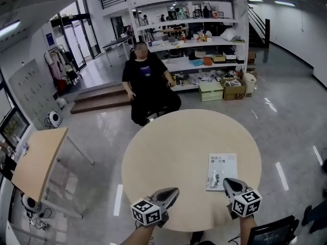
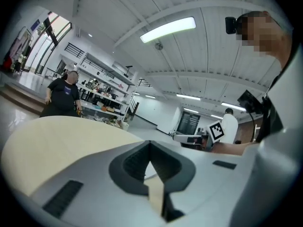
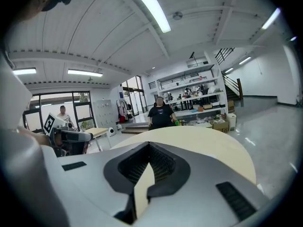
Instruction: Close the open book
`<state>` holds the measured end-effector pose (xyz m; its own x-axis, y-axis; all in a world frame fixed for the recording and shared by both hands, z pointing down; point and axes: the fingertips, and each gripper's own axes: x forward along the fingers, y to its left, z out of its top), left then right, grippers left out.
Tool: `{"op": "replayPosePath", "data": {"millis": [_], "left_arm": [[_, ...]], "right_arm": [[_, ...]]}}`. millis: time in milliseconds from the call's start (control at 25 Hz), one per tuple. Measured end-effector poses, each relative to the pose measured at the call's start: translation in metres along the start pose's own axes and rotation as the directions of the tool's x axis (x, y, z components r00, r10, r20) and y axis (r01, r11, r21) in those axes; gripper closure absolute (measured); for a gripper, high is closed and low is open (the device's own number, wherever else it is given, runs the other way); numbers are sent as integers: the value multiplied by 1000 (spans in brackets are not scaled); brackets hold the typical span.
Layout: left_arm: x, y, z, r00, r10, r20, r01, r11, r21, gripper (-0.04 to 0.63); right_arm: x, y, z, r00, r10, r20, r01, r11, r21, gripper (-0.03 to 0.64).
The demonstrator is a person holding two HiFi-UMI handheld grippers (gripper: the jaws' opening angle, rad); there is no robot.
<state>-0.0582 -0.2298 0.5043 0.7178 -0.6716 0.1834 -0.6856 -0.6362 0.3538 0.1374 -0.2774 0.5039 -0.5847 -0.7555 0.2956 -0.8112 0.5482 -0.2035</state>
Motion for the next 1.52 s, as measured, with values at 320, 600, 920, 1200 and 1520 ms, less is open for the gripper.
{"op": "replayPosePath", "data": {"millis": [320,600,920,1200,1520], "left_arm": [[-105,-65,-43,999,-34,0,34,999,3,604],[-174,-133,-60,1000,-19,21,19,1000,2,604],[-211,-259,-86,999,1,41,-5,995,97,604],[-241,-379,-129,996,55,74,-61,995,76,604],[-308,-482,-162,995,42,85,-48,996,71,604]], "right_arm": [[-83,103,-10,997,-33,70,34,999,-23,618],[-171,187,-24,997,13,79,-10,1000,-27,618],[-297,213,-42,990,40,136,-33,998,-53,618],[-430,223,-83,988,99,121,-90,993,-79,618],[-532,272,-107,983,116,141,-105,991,-83,618]]}}
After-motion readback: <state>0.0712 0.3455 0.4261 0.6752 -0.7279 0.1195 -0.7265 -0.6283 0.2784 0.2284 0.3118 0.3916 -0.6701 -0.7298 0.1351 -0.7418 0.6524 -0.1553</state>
